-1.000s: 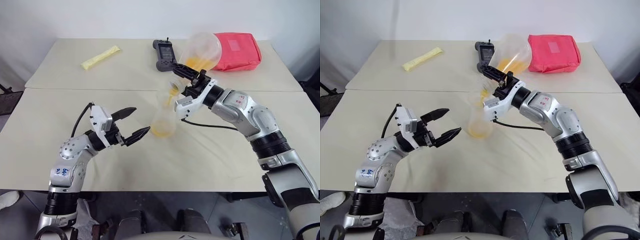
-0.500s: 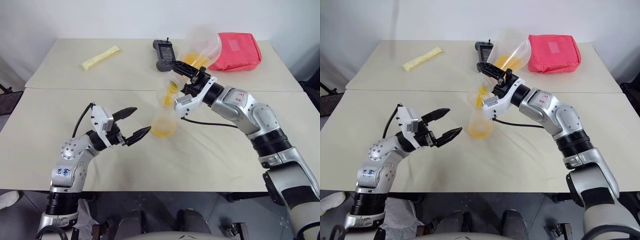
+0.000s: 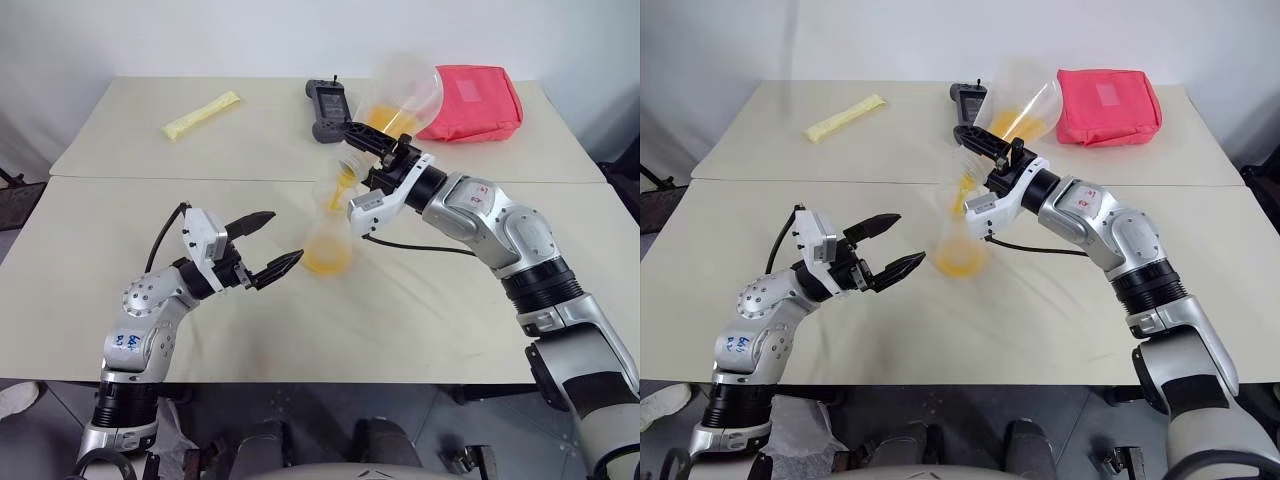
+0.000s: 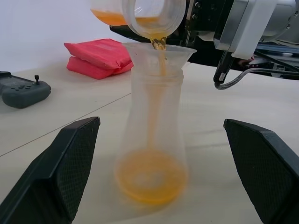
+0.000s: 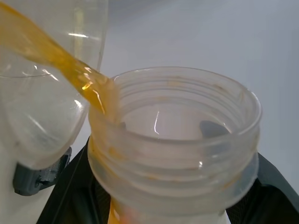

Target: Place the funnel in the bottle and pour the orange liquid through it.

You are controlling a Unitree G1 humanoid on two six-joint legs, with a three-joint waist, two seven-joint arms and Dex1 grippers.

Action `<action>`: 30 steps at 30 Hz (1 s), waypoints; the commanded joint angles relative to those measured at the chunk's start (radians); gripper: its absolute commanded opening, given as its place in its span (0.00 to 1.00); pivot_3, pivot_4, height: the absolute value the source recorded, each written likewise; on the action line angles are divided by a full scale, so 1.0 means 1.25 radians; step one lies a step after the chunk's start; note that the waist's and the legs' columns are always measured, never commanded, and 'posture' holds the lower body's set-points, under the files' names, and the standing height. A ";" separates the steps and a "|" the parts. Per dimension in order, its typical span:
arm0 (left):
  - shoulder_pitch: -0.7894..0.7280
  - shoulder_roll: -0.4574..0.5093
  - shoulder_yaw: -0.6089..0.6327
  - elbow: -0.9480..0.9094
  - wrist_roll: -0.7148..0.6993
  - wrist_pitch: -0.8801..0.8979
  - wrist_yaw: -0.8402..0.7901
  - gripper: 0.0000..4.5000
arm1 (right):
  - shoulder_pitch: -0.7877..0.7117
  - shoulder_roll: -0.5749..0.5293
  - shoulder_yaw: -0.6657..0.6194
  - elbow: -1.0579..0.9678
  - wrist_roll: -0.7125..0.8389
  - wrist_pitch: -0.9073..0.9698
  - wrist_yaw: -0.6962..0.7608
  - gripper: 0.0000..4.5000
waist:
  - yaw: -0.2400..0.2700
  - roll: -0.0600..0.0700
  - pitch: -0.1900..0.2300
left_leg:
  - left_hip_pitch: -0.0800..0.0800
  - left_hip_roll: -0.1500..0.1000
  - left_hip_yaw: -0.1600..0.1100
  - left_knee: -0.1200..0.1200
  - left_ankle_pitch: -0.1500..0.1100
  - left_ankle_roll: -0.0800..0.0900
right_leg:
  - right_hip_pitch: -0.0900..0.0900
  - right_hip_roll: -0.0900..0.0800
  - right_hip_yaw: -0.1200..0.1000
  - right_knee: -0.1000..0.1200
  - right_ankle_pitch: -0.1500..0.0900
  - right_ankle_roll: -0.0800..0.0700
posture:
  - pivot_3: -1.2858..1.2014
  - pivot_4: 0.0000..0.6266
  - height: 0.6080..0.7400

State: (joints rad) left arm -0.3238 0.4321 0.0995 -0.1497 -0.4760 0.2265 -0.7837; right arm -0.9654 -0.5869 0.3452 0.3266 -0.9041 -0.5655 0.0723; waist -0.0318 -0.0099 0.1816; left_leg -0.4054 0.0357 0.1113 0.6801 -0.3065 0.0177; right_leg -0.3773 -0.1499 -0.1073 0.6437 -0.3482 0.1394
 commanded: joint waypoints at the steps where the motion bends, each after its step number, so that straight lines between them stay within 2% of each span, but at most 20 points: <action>1: -0.010 -0.005 0.001 -0.021 -0.001 -0.018 0.005 1.00 | -0.032 -0.019 -0.015 -0.010 0.004 -0.003 -0.026 0.56 | 0.000 0.000 0.000 | 0.000 0.000 0.000 0.000 0.000 0.000 | 0.000 0.000 0.000 0.000 0.000 0.000 | 0.52 0.24 1.00; 30: -0.006 -0.015 0.000 -0.023 -0.001 -0.018 0.006 1.00 | -0.043 -0.020 -0.009 -0.006 -0.011 -0.020 -0.045 0.56 | 0.000 0.000 0.000 | 0.000 0.000 0.000 0.000 0.000 0.000 | 0.000 0.000 0.000 0.000 0.000 0.000 | 0.52 0.24 1.00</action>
State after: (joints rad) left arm -0.3238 0.4141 0.0983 -0.1498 -0.4741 0.2265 -0.7783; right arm -0.9788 -0.5926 0.3458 0.3389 -0.9241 -0.5889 0.0381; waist -0.0318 -0.0099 0.1816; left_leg -0.4055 0.0357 0.1113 0.6801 -0.3064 0.0177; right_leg -0.3773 -0.1499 -0.1073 0.6438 -0.3482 0.1394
